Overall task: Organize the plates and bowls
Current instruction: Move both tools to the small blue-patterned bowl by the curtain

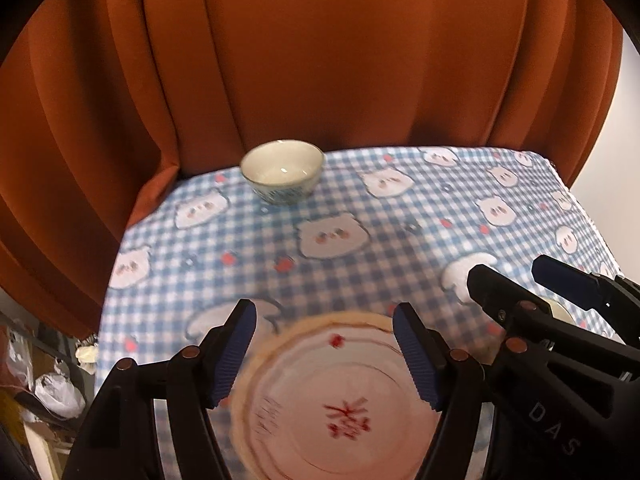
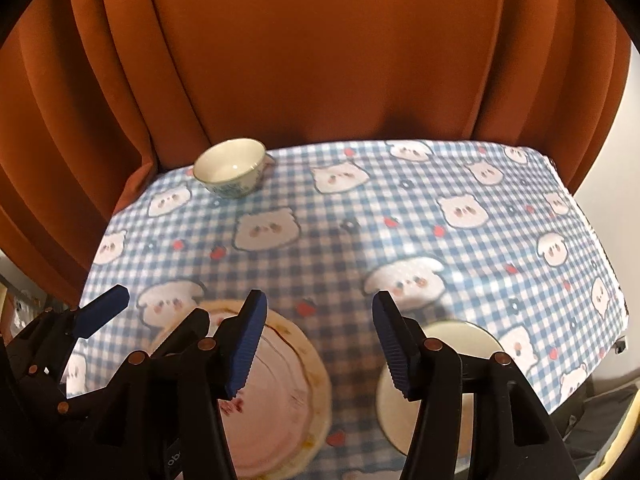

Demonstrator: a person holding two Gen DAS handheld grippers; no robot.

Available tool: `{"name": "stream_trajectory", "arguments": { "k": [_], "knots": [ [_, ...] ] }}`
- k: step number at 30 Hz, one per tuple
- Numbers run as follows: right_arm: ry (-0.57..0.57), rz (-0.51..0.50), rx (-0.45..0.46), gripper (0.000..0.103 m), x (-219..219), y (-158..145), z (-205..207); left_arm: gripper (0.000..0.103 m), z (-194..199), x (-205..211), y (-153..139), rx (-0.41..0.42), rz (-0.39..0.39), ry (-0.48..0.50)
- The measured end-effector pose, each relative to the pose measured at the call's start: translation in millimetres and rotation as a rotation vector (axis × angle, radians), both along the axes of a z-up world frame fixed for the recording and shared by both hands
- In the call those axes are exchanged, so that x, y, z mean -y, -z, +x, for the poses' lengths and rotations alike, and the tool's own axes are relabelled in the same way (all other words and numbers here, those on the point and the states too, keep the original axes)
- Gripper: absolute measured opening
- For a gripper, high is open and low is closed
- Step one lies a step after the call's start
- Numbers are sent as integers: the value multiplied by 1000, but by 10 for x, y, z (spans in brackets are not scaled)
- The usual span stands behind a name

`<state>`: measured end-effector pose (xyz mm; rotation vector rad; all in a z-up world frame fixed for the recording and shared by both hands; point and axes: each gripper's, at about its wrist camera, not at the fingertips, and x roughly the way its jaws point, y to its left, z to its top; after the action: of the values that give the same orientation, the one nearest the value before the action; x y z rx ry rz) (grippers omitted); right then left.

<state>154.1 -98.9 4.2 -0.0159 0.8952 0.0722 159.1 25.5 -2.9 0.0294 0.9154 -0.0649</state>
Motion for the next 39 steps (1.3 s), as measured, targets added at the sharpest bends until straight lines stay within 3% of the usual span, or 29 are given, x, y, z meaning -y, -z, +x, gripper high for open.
{"name": "stream_trajectory", "arguments": {
  "k": [16,27,39],
  "knots": [
    [-16,-10,16,61,-592,-194,985,73,948,-516,-33,15,9,-67],
    [-40,2,2,62,-832,-25,1900,73,1808,-622,162,0,33,-120],
    [-26,-6,-8,62,-917,358,2499,73,2402,-635,579,-20,52,-145]
  ]
}}
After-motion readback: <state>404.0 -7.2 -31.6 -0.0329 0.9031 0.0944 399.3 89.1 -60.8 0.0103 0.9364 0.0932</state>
